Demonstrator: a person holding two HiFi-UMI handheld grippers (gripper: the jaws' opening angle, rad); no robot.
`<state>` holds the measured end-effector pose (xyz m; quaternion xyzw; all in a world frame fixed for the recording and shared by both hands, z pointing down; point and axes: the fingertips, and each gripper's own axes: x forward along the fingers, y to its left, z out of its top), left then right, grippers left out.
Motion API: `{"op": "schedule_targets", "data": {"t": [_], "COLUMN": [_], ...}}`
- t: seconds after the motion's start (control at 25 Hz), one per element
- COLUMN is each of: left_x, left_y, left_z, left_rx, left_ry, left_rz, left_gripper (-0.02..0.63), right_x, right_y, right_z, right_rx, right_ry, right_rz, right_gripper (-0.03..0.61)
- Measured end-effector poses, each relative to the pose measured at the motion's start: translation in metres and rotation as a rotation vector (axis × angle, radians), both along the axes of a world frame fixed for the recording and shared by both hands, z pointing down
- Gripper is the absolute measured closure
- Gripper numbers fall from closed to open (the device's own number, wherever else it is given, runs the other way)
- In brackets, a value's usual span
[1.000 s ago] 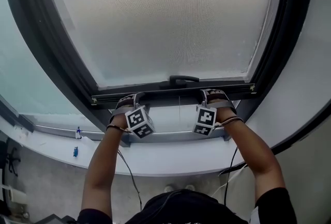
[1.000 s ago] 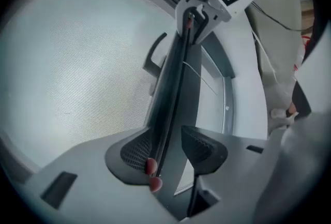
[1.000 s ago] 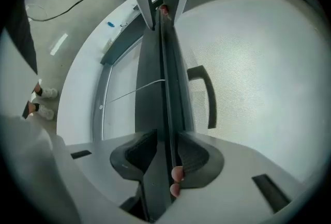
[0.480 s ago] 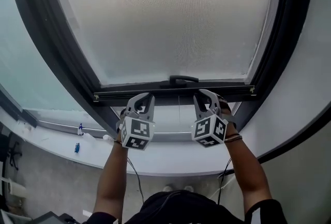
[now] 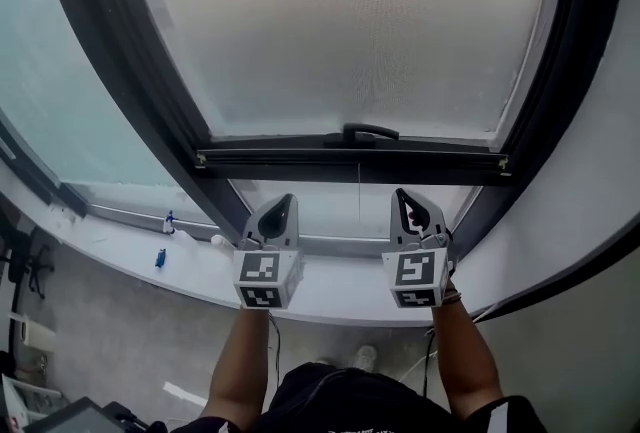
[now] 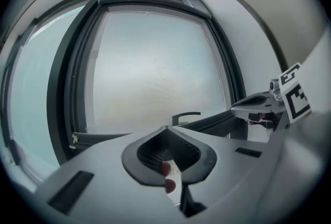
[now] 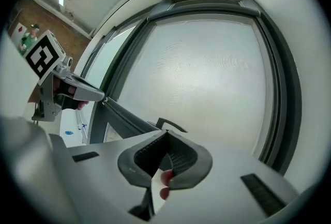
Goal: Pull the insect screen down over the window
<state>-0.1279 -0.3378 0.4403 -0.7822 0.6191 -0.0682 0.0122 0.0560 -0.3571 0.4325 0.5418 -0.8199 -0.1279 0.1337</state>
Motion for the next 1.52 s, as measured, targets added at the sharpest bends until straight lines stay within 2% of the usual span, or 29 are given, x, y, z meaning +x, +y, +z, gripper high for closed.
{"op": "schedule_targets", "data": {"t": [0.16, 0.48, 1.08, 1.2, 1.36, 1.52], "left_x": [-0.006, -0.019, -0.053, -0.051, -0.039, -0.037], "left_y": [0.024, 0.083, 0.221, 0.238, 0.253, 0.263], "left_z": [0.022, 0.05, 0.085, 0.091, 0.091, 0.091], "left_rx": [-0.038, -0.074, -0.123, -0.138, -0.13, -0.124], "left_ry": [0.024, 0.031, 0.066, 0.081, 0.064, 0.067], "left_rz": [-0.003, 0.049, 0.145, 0.154, 0.168, 0.144], "left_gripper": [0.611, 0.611, 0.611, 0.611, 0.611, 0.611], "right_x": [0.0, -0.018, -0.062, -0.064, -0.061, -0.056], "right_y": [0.018, 0.09, 0.237, 0.26, 0.278, 0.289], "right_z": [0.015, 0.025, 0.053, 0.053, 0.056, 0.056], "right_rx": [-0.002, -0.037, -0.074, -0.044, -0.041, -0.028], "right_ry": [0.04, -0.072, -0.114, -0.123, -0.12, -0.113], "right_rz": [0.016, 0.023, 0.11, 0.129, 0.136, 0.121], "right_gripper": [0.574, 0.574, 0.575, 0.575, 0.575, 0.575]}}
